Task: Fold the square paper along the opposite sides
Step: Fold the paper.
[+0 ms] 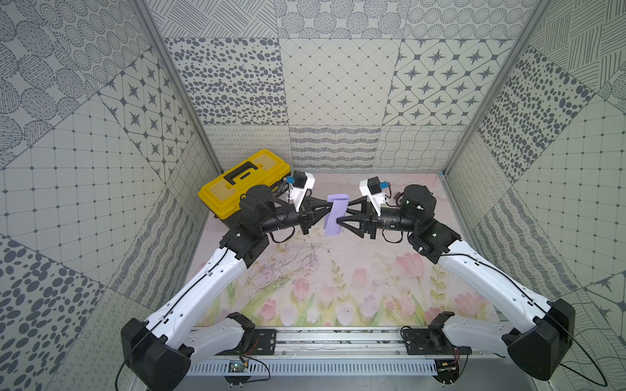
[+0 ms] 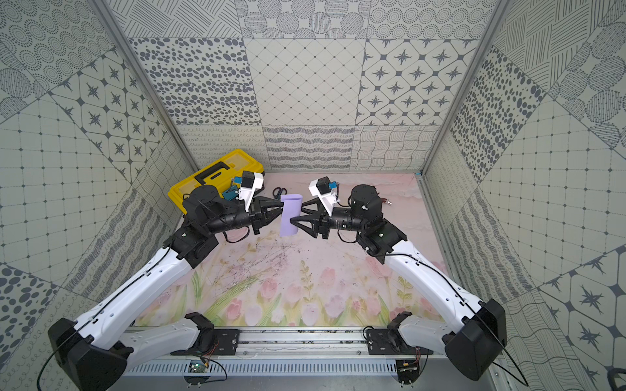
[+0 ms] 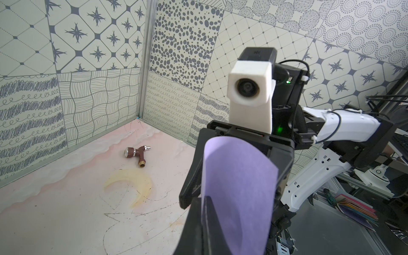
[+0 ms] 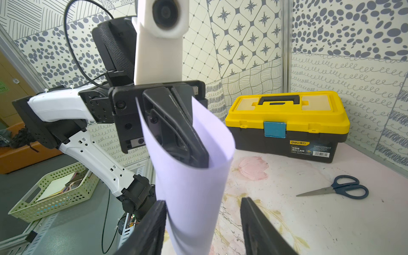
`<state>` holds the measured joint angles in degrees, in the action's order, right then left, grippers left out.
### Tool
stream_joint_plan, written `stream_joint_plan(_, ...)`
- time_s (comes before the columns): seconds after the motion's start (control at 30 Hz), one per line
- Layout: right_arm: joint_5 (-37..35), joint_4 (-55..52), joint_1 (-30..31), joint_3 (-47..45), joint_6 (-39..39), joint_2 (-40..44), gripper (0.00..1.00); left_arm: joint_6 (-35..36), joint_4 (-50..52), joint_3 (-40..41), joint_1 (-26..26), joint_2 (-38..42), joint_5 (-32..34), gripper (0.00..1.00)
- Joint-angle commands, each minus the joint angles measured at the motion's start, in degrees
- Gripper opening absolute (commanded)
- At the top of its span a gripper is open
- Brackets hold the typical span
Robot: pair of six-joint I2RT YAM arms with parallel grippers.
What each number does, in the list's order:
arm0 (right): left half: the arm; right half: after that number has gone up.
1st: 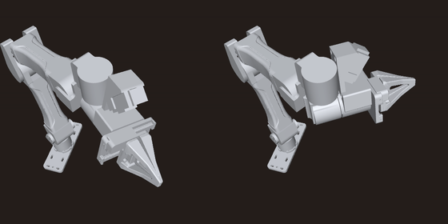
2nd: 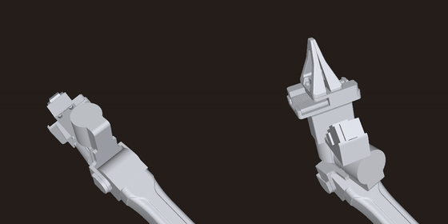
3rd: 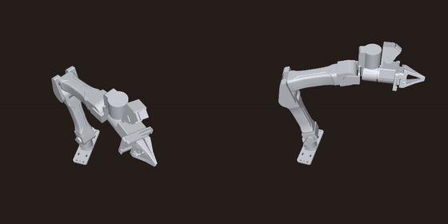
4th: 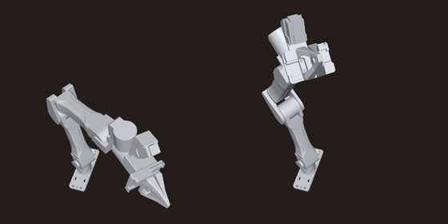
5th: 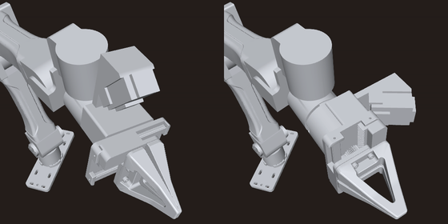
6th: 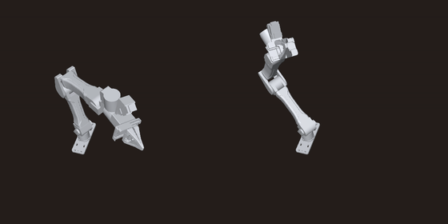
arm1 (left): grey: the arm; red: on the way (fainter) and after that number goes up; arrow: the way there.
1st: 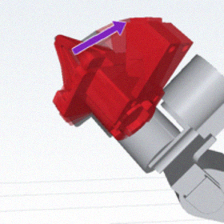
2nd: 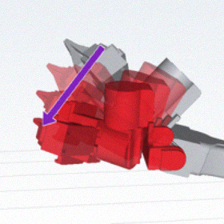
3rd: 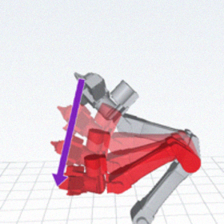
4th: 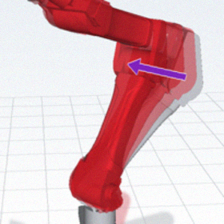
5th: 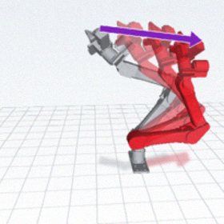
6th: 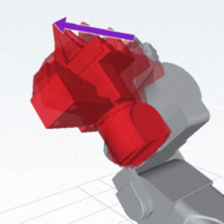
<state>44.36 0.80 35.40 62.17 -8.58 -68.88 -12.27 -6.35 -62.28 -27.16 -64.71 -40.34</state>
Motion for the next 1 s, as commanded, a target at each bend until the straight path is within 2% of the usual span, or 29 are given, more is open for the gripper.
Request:
stream_joint_plan(0.0,1.2,1.6,0.4,0.5,0.5,-0.3,0.58,0.2,-0.6,-1.3,-0.1,0.2,-1.1,0.00)
stream_joint_plan(0.37,1.3,-0.2,0.2,0.9,1.5,-0.6,0.50,0.2,-0.4,-1.2,-0.2,0.0,-1.4,0.00)
stream_joint_plan(0.97,3.0,2.8,0.3,0.4,0.4,-0.6,0.34,-0.2,-0.9,-0.9,-0.4,-0.5,-1.5,0.00)
